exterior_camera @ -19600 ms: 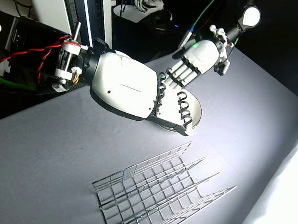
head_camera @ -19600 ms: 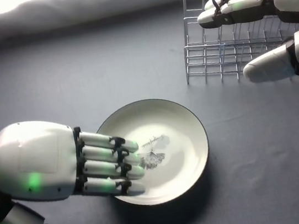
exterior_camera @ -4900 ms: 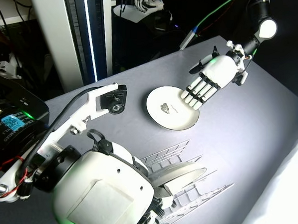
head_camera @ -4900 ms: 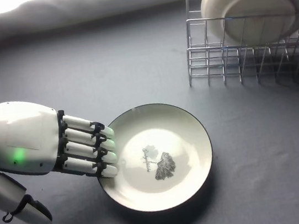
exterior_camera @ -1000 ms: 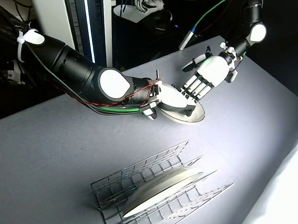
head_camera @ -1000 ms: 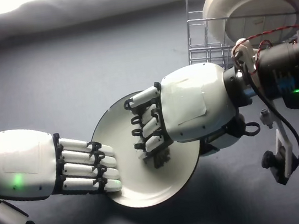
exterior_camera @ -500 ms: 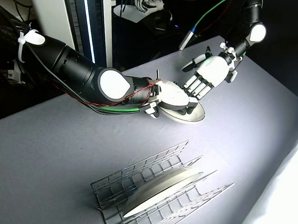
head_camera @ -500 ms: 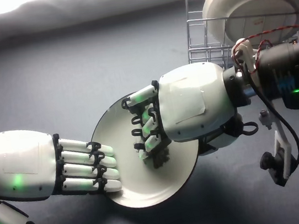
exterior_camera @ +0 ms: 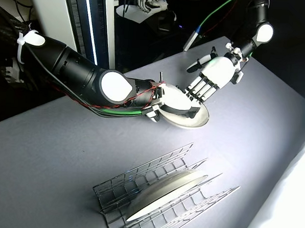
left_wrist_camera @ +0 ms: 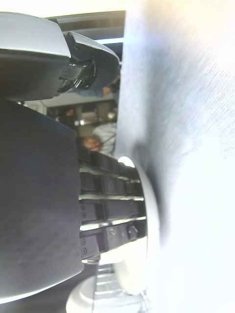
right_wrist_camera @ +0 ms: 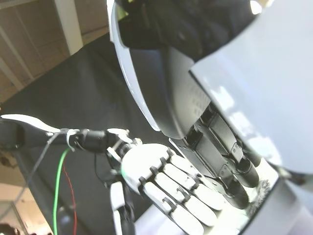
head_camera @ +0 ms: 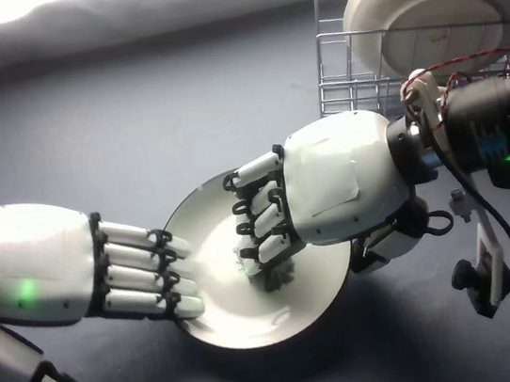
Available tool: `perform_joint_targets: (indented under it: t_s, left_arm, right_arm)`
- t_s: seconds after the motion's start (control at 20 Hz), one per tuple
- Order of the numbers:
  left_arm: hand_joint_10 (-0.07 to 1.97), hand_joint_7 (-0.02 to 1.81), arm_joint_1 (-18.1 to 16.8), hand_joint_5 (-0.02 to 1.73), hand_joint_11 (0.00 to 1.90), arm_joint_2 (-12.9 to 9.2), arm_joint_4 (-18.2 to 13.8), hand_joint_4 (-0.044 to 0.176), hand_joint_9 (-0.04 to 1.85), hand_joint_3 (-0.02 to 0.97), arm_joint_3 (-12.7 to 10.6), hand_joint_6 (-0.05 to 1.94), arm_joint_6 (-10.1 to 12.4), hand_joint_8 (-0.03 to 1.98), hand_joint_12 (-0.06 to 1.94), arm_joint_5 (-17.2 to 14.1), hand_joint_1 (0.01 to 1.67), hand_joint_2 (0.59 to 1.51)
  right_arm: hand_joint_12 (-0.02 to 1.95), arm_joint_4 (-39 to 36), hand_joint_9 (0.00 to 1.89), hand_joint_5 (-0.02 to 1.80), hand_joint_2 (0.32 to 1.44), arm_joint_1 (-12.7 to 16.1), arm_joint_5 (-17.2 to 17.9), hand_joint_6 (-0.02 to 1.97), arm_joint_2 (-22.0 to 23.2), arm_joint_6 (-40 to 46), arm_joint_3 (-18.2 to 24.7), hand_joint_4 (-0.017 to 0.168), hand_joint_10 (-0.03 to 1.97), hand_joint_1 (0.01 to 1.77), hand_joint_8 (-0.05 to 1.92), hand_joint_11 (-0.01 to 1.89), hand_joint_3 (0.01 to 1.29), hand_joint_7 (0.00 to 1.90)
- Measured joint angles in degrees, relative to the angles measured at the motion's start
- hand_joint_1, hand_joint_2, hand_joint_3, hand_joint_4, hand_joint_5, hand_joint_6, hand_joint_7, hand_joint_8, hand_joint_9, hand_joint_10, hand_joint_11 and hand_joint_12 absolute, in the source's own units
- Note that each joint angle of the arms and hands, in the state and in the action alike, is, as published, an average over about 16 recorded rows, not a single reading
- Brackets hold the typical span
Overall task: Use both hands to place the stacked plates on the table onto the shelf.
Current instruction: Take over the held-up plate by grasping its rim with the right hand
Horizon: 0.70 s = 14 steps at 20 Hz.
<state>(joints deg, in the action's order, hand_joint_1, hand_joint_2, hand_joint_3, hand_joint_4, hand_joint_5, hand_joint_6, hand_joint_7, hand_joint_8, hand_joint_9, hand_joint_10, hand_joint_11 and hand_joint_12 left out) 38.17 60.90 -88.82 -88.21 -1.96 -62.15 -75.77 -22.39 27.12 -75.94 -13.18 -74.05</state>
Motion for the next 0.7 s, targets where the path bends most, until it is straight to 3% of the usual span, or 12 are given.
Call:
perform_joint_targets:
  t_s: [0.35,0.7]
  left_arm:
    - [0.01,0.19,-1.68,0.15,0.01,-1.11,-0.91,-0.006,0.17,0.008,0.36,-0.02,1.33,0.0,0.36,-0.53,0.01,1.2]
    - [0.0,0.2,0.71,0.17,0.01,-1.39,1.73,-0.006,0.18,0.008,0.43,-0.02,1.41,0.0,0.39,-0.52,0.01,1.205]
  right_arm:
    - [1.13,-0.14,0.45,0.52,1.01,0.45,-0.47,0.0,0.87,-0.06,-0.07,0.004,0.0,1.12,-0.02,0.01,0.01,0.52]
    - [1.15,0.82,0.46,0.53,1.01,2.36,-0.31,0.0,2.39,-0.2,0.47,0.003,0.0,1.13,-0.01,0.01,0.01,0.54]
